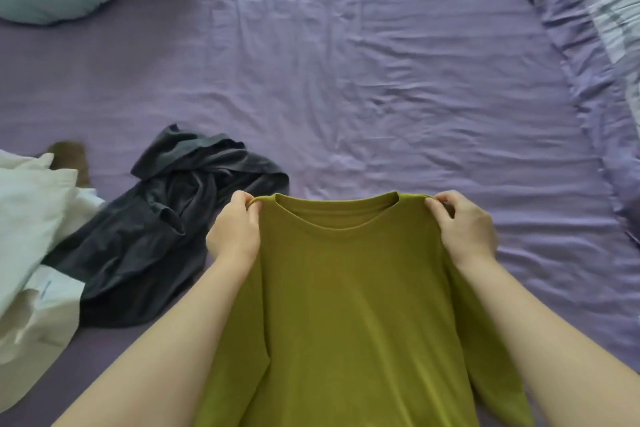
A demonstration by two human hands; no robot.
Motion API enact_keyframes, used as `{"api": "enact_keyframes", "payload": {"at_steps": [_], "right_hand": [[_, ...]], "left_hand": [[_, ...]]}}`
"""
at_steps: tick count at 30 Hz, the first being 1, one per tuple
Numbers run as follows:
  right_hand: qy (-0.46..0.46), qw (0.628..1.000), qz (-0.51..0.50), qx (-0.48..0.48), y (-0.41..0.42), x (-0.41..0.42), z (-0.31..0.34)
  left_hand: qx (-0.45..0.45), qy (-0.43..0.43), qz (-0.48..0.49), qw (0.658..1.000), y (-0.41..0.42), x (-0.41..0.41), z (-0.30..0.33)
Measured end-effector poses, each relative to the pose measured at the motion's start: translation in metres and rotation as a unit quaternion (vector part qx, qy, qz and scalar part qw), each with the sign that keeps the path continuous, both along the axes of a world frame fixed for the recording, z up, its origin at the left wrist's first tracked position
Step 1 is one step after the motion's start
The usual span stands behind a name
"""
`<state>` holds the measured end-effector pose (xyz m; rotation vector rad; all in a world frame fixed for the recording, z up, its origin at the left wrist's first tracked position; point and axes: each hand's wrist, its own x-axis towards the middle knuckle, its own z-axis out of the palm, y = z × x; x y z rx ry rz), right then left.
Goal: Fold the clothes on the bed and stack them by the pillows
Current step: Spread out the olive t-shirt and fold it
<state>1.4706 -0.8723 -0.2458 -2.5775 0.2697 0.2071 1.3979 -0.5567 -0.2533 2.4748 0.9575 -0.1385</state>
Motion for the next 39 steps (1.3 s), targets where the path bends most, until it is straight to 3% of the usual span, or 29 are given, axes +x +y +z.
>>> {"api": "enact_keyframes", "payload": {"at_steps": [5, 8, 11, 15, 20, 24, 27, 30, 34, 36, 39], "right_hand": [[0.034, 0.998, 0.024, 0.042, 0.000, 0.006, -0.023], [0.024, 0.999, 0.041, 0.010, -0.017, -0.006, -0.030], [0.006, 0.999, 0.046, -0.022, -0.041, -0.029, -0.035], [0.033, 0.998, 0.029, -0.034, -0.069, -0.064, -0.036], [0.067, 0.996, 0.052, -0.020, -0.079, -0.084, -0.032], [0.095, 0.990, 0.074, 0.072, -0.086, -0.080, -0.028], [0.115, 0.978, 0.023, 0.174, -0.093, -0.069, -0.022], [0.150, 0.963, -0.001, 0.223, -0.102, -0.060, -0.019], [0.209, 0.937, 0.018, 0.278, -0.120, -0.054, -0.014], [0.220, 0.940, 0.053, 0.253, -0.129, -0.052, -0.014], [0.248, 0.943, 0.092, 0.200, -0.142, -0.055, -0.014]], "left_hand": [[0.054, 0.071, -0.089, 0.992, -0.005, 0.000, -0.013], [0.167, -0.029, -0.183, 0.968, -0.028, -0.004, -0.014], [0.141, -0.134, -0.333, 0.923, -0.081, -0.009, -0.017], [0.065, -0.086, -0.504, 0.857, -0.161, -0.010, -0.024], [0.015, -0.082, -0.514, 0.854, -0.214, 0.017, -0.031], [0.050, -0.037, -0.561, 0.825, -0.228, 0.049, -0.033], [0.074, 0.025, -0.581, 0.810, -0.237, 0.069, -0.029], [0.063, 0.058, -0.564, 0.821, -0.238, 0.083, -0.023], [-0.039, 0.106, -0.521, 0.846, -0.236, 0.089, -0.015], [-0.073, 0.128, -0.501, 0.853, -0.235, 0.090, -0.010], [-0.096, 0.072, -0.460, 0.880, -0.232, 0.091, -0.010]]}}
